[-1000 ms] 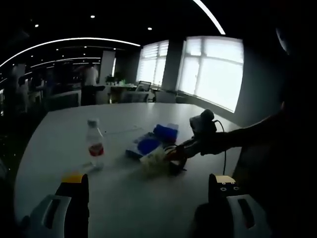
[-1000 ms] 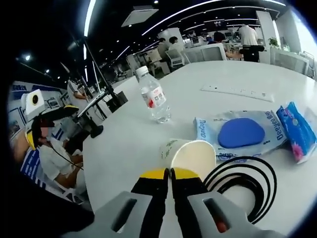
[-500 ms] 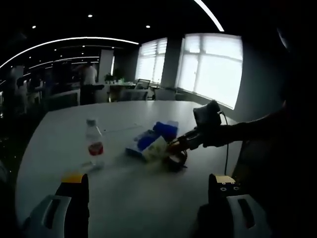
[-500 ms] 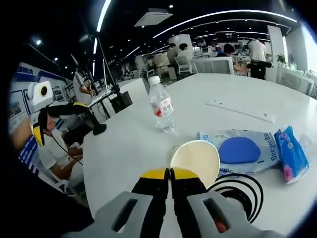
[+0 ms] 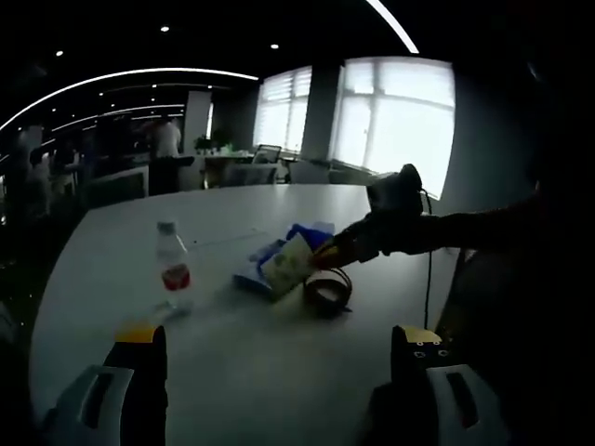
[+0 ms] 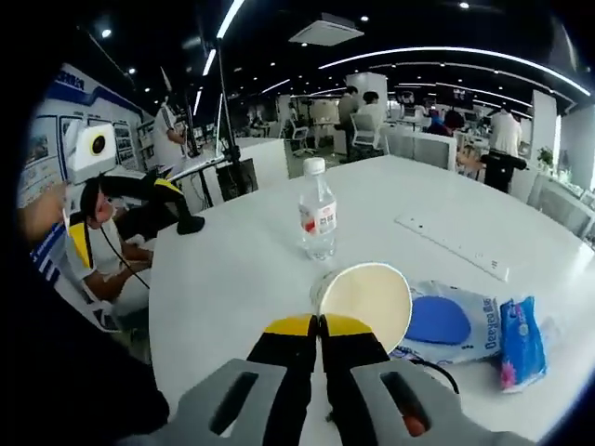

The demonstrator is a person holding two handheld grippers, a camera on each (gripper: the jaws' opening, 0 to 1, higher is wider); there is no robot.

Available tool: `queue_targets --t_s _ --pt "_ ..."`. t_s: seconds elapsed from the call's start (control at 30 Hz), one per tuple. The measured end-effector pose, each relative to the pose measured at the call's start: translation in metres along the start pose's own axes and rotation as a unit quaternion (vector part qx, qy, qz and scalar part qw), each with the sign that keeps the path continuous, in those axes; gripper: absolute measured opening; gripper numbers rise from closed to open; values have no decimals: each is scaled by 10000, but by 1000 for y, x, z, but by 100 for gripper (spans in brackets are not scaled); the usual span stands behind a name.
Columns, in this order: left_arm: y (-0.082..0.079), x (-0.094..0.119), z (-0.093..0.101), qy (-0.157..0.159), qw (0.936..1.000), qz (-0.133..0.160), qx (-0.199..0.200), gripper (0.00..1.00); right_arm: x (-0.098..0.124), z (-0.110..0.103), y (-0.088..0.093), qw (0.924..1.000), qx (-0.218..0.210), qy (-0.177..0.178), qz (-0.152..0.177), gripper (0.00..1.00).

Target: Arrange the tabletop items into an orderly group along one side of the table until the central work area is clear of visible clutter.

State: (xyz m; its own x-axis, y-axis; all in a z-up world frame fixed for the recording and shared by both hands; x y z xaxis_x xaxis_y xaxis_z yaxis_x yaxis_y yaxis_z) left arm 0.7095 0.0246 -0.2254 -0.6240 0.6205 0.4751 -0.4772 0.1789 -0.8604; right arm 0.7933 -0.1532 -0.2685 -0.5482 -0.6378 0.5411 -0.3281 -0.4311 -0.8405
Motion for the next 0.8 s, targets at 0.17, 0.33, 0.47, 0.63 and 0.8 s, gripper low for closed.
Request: queue_targets --t_s 0.17,0.33,0.47,0.63,0.8 --pt "-1 -4 4 -26 10000 -30 -13 100 -4 5 -10 9994 344 -13 -60 0" --pt "3 -10 3 -59 9998 -158 -132 100 -9 7 -15 9978 641 -42 -174 0" --pt "4 -13 8 -42 9997 -192 -139 100 -11 8 -22 9966 794 -69 -223 0" --pt "1 -16 11 -24 9999 -135 -76 100 -16 12 -29 9954 912 -100 -262 0" --pt "-1 -17 9 -33 9999 -142 -84 100 -21 17 -34 9938 1060 -152 -312 0"
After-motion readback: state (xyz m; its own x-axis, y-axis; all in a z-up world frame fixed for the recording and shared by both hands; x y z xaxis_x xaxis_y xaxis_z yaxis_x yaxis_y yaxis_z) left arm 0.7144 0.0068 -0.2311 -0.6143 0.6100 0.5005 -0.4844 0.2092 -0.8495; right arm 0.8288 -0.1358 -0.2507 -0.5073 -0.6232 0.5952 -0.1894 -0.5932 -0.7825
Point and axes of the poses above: the point that each gripper's makers call its tool centre point, and the gripper's own axes: x roughly backward along the fingers, z roughly to its right, y roughly out of its underside, the point moved 2 cm from there along x, roughly backward along the fingers, and after that the axes turned 5 degrees about x, right-handed, at the moved point
